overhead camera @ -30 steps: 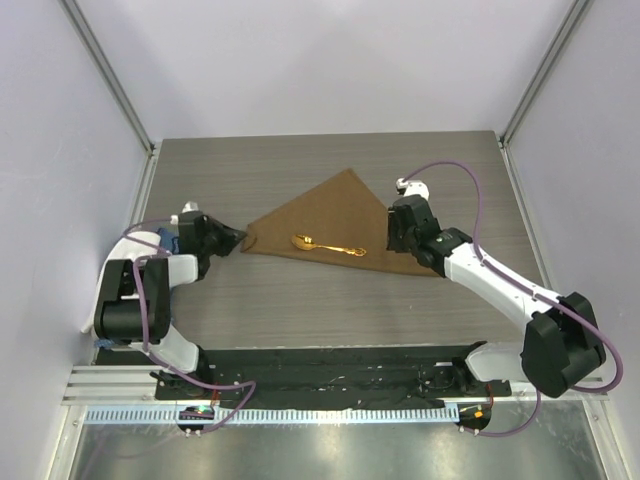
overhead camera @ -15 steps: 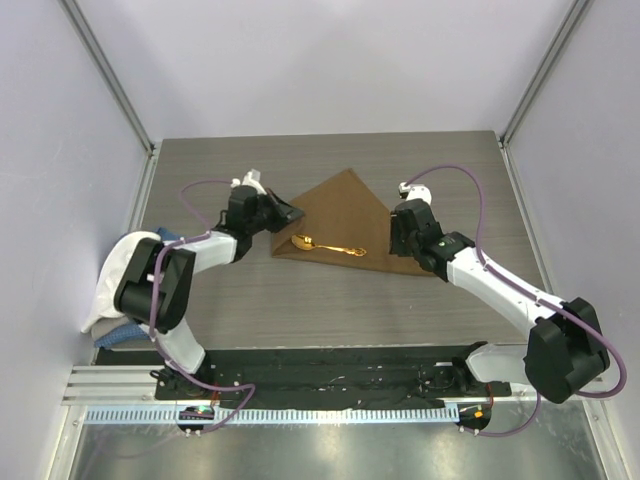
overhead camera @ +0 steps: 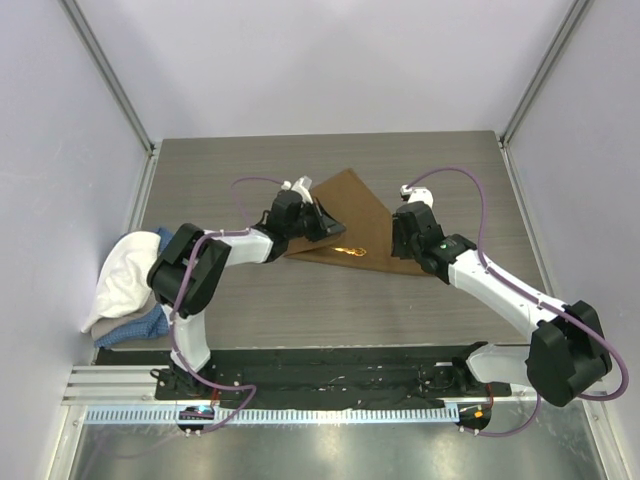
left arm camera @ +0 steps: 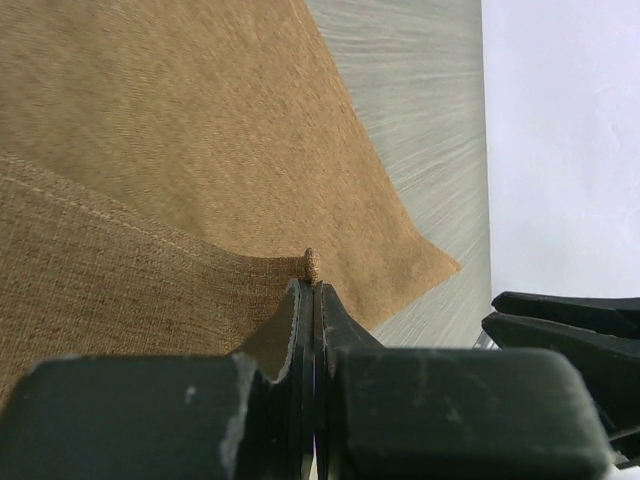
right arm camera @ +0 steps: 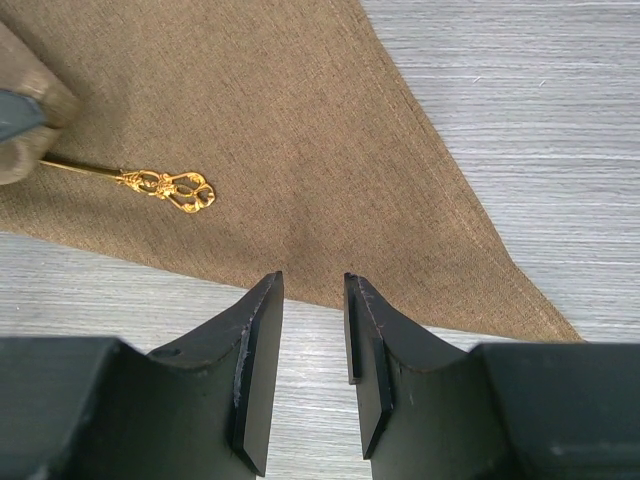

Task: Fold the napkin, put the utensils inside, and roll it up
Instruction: Fold the napkin

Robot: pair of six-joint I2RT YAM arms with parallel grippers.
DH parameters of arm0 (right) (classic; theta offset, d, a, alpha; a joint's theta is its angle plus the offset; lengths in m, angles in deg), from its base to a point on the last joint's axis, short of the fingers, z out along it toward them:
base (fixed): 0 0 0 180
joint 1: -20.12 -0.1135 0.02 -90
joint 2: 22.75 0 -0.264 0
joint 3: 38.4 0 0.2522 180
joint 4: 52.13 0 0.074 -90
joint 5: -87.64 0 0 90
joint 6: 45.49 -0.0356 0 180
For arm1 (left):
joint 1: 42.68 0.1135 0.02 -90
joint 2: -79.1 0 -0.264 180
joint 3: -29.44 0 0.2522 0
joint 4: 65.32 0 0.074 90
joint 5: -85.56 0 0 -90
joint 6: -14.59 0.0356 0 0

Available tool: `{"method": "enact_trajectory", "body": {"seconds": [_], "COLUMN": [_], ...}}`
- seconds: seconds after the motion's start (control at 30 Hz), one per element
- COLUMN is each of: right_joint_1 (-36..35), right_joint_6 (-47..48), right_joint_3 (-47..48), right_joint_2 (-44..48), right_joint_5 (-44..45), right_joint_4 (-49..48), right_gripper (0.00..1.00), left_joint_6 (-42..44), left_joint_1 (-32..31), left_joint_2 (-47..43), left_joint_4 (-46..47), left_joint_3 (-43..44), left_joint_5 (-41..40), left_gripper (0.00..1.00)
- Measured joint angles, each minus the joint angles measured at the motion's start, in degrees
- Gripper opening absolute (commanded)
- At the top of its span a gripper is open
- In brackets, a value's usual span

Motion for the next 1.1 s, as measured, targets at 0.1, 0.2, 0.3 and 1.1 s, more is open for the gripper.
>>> {"method": "enact_trajectory", "body": {"seconds": [0.1,0.2,0.3,1.1], "right_joint_1": [0.04,0.09,0.09,0.17], "right_joint_6": [-0.02,-0.04,-0.02,-0.24], "right_joint_3": [-0.09,-0.13,-0.13,-0.13], "right_joint_2": [0.0,0.02,0.02,0.0], "right_joint_5": [0.0,0.0,0.0,-0.04], "right_joint_4": [0.04,0.09,0.09,0.17], "right_gripper": [0.38,0.39,0.39,0.44], "left_joint_6": [0.48,1.07,1.62,7.26], "left_joint_1": [-1.2,-2.23,-3.34,-8.57], "left_joint_2": [1.97,3.32,4.52,6.86], "left_joint_4": [-0.04,-0.17,-0.52,-5.84], "left_joint_3": [1.53,2.4,3.17,5.55], "left_joint_5": [0.13,0.33,0.5,0.94], "left_gripper": [0.0,0.0,0.0,0.35]}}
